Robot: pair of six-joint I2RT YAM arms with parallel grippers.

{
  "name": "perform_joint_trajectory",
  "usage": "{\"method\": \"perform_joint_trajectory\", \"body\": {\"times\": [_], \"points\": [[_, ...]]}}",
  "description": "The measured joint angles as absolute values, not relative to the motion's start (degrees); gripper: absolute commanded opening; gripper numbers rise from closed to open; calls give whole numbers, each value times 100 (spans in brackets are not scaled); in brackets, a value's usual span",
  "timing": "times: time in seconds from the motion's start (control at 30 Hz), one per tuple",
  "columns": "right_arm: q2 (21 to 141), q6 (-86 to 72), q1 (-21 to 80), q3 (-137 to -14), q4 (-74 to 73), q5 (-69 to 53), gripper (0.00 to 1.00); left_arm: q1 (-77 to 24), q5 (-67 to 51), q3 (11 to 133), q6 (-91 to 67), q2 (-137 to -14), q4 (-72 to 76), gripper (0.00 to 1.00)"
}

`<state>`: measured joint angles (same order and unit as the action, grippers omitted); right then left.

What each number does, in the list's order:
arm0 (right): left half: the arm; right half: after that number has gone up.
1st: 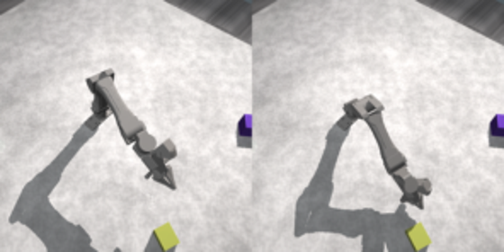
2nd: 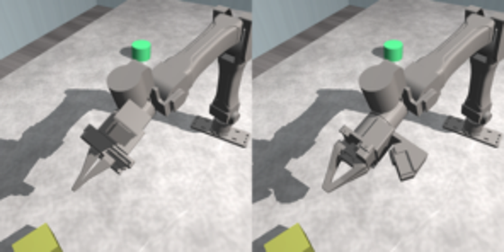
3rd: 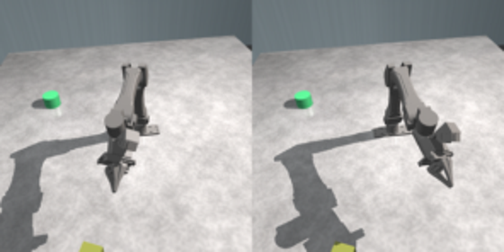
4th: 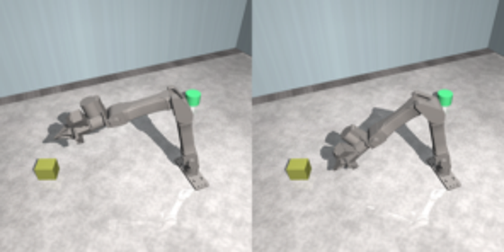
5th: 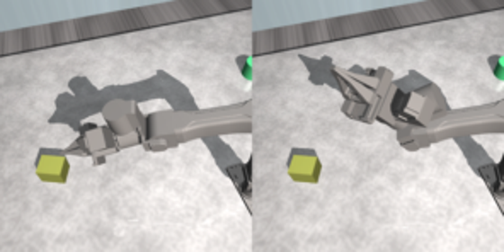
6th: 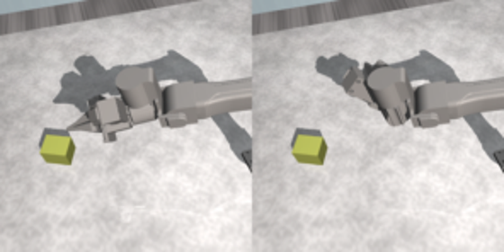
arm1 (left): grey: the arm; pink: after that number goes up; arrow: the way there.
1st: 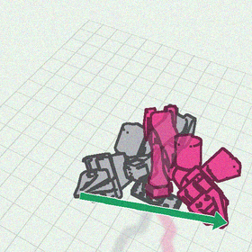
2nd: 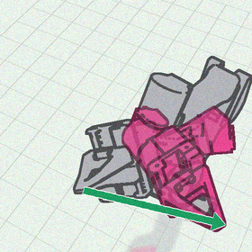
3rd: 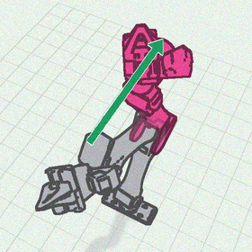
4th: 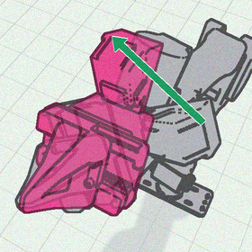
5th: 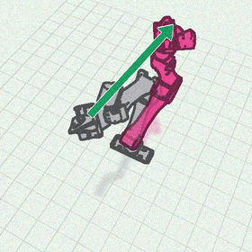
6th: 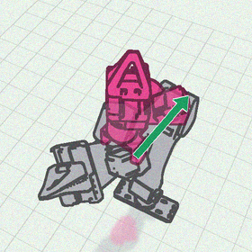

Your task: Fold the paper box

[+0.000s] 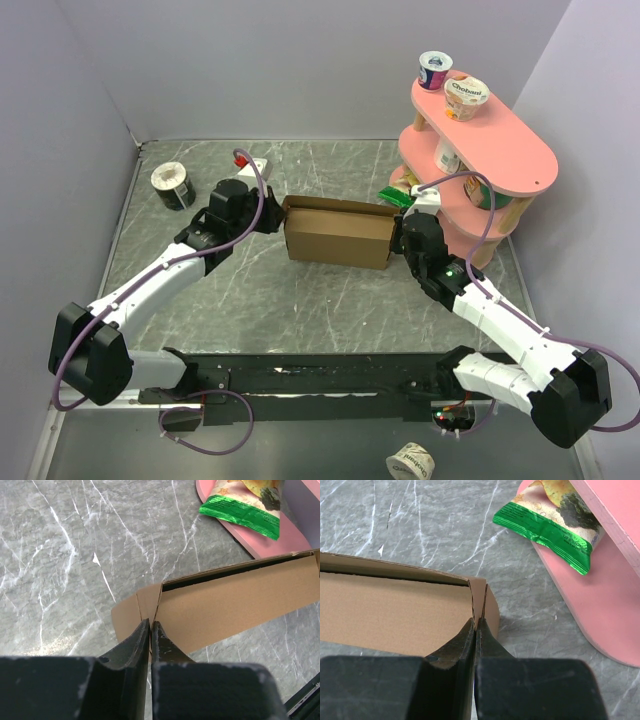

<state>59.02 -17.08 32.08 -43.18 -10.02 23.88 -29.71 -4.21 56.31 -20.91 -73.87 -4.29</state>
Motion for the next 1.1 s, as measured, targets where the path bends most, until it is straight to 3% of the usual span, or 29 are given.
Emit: {"method": "perform_joint_trajectory", "body": {"times": [0.07, 0.73, 1.1], "points": [[5902, -1708, 3208, -4318, -1002, 2388, 0, -2971, -421, 5631, -2108, -7387, -432, 1], [5900, -1710, 3208, -4274, -904, 2403, 0, -2912, -471, 5518, -2753, -7415, -220, 1], [5852, -1719, 3216, -4235, -893, 2394, 0, -3074, -202, 4622, -2694, -7126, 1072, 1]]}}
